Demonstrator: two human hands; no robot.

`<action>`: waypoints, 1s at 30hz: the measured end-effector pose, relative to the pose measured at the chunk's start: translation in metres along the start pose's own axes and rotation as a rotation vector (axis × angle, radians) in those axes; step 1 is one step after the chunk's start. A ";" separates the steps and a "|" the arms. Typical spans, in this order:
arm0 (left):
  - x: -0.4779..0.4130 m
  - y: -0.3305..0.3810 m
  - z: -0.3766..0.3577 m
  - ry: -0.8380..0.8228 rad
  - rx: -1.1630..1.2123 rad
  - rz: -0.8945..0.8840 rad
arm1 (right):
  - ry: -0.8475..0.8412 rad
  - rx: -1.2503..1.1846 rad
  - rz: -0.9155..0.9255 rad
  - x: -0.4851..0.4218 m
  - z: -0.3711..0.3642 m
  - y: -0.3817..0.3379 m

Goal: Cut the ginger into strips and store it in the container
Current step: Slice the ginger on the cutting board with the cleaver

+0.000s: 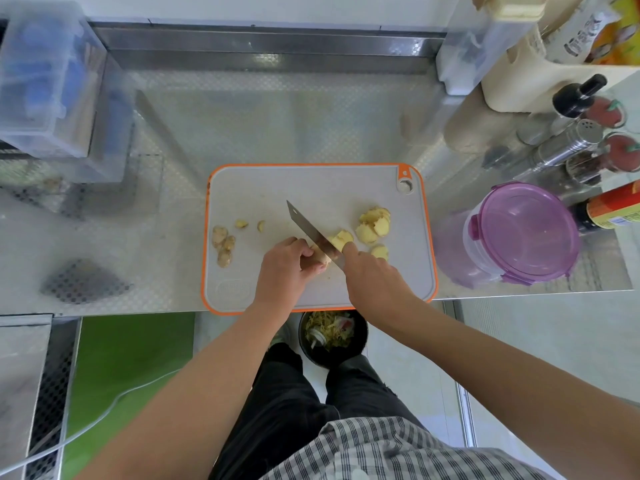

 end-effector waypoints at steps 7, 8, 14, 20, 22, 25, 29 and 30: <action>-0.001 -0.002 -0.001 -0.006 0.021 0.005 | -0.017 -0.007 0.036 -0.023 -0.003 -0.013; -0.001 -0.003 -0.001 -0.006 0.024 0.008 | -0.014 -0.018 0.036 -0.023 -0.003 -0.013; 0.000 -0.003 -0.002 -0.012 0.015 -0.011 | -0.053 -0.016 -0.039 0.003 -0.011 0.014; 0.000 -0.001 -0.002 -0.025 0.010 -0.025 | -0.044 -0.035 -0.045 -0.009 -0.020 0.008; 0.001 0.001 -0.001 -0.027 0.011 -0.029 | -0.033 -0.037 -0.025 -0.021 -0.021 0.003; 0.001 0.003 0.000 -0.028 0.006 -0.023 | -0.020 -0.022 0.000 -0.032 -0.025 -0.004; 0.004 0.005 0.003 -0.012 -0.001 -0.033 | -0.023 -0.061 0.024 -0.034 -0.030 0.000; 0.004 0.005 0.003 -0.010 -0.007 -0.031 | -0.027 -0.107 0.025 -0.033 -0.027 0.003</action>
Point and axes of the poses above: each hand's wrist, its own x-axis away from the middle knuckle, its own z-axis out of the back of the hand, y = z × x, the point moved 9 cm from there along -x, towards the middle knuckle, and after that the axes turned 1 degree about -y, right-handed, at the moved point
